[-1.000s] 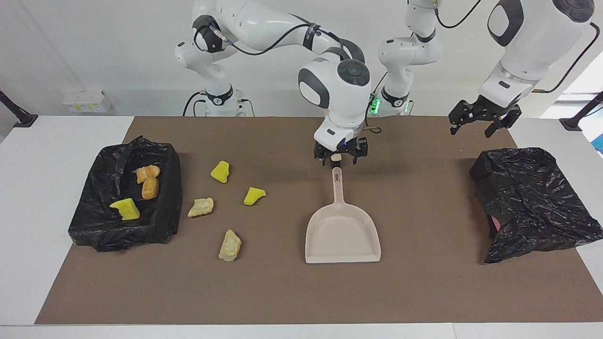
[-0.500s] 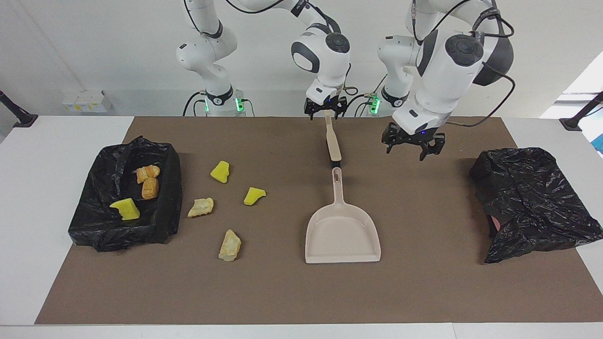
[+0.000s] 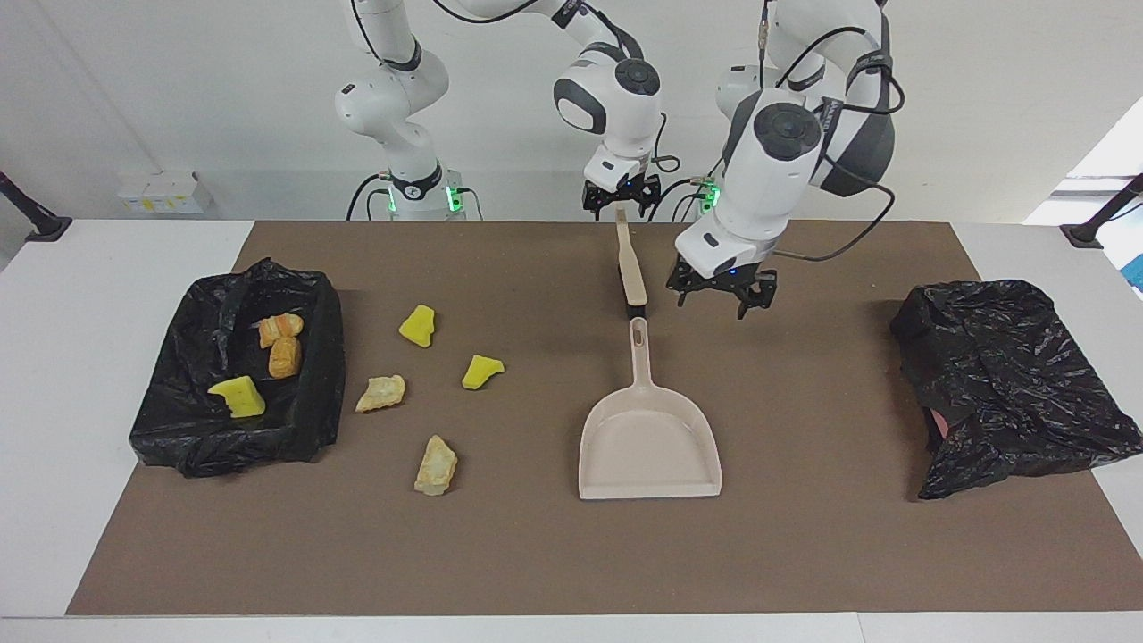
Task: Sweep and dump trash in bin
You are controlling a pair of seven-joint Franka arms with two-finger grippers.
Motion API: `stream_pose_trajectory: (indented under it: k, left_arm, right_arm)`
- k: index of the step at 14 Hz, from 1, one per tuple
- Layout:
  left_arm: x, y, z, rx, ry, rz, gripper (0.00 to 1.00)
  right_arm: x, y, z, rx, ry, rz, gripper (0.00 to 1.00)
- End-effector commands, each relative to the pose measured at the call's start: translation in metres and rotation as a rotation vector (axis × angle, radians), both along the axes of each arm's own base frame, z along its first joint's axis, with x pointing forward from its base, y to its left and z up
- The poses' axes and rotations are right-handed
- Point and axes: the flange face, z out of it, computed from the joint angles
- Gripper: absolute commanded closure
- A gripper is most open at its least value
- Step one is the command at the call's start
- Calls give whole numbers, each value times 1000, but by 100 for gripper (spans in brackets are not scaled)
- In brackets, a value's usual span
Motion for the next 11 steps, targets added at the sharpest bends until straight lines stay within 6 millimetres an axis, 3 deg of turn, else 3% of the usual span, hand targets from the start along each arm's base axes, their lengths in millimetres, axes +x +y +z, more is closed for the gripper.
stream_pose_trajectory:
  k: [1, 3, 4, 5, 6, 7, 10, 11]
  left_arm:
    - [2, -12, -31, -1, -9, 36, 0]
    - [0, -12, -51, -1, -8, 36, 0]
    - [-4, -16, -69, 9, 7, 48, 0]
    - [-11, -30, -78, 1, -3, 70, 0]
    - [-10, -30, -86, 3, 0, 86, 0]
    - [-10, -30, -87, 7, 6, 86, 0]
    - [-5, -26, -81, 6, 5, 90, 0]
    - [-4, -24, -78, 5, 3, 92, 10]
  right_arm:
    - [-1, -5, -1, 17, 3, -19, 10]
    - [-2, -4, -7, 9, 10, -22, 14]
    - [-5, -1, -11, 9, 12, -16, 14]
    - [-6, 0, -11, 11, 10, -17, 15]
    - [-6, 0, -11, 11, 11, -19, 20]
    - [-7, 0, -11, 9, 11, -19, 30]
    - [-6, 0, -12, 8, 13, -20, 100]
    - [-7, 1, -11, 7, 11, -27, 100]
